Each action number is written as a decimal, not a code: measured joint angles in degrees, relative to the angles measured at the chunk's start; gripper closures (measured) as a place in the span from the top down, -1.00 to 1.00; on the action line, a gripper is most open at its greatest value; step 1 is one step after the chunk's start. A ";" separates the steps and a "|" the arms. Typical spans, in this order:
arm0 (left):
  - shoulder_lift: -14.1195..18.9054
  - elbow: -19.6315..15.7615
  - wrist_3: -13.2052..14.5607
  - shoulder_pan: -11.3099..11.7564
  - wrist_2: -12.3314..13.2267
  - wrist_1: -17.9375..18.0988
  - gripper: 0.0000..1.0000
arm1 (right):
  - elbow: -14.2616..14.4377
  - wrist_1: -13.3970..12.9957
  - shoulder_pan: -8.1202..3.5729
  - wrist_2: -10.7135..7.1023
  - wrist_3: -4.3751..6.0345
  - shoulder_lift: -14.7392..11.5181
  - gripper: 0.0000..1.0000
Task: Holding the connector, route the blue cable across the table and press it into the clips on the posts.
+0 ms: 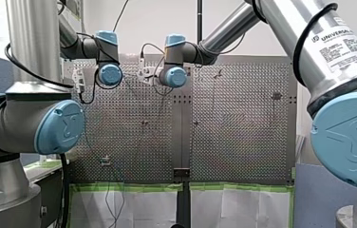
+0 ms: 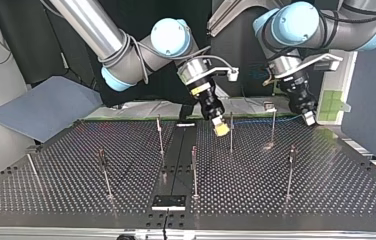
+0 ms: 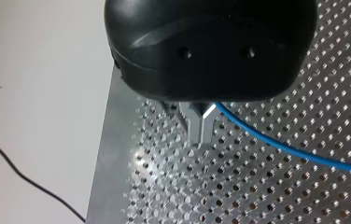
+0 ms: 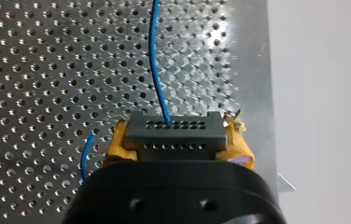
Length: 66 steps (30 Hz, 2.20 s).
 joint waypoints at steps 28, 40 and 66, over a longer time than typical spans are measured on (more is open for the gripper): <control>-6.42 7.92 -3.15 5.86 4.79 -1.75 -1.00 | -13.31 2.50 0.06 -2.38 1.05 7.98 -1.00; -6.98 9.70 -4.30 7.45 8.43 -1.80 -1.00 | -15.46 3.09 -0.75 -3.61 2.02 8.78 -1.00; -11.43 12.89 -7.16 10.41 16.02 -1.00 -1.00 | -20.80 5.90 -1.18 -3.67 3.06 11.30 -1.00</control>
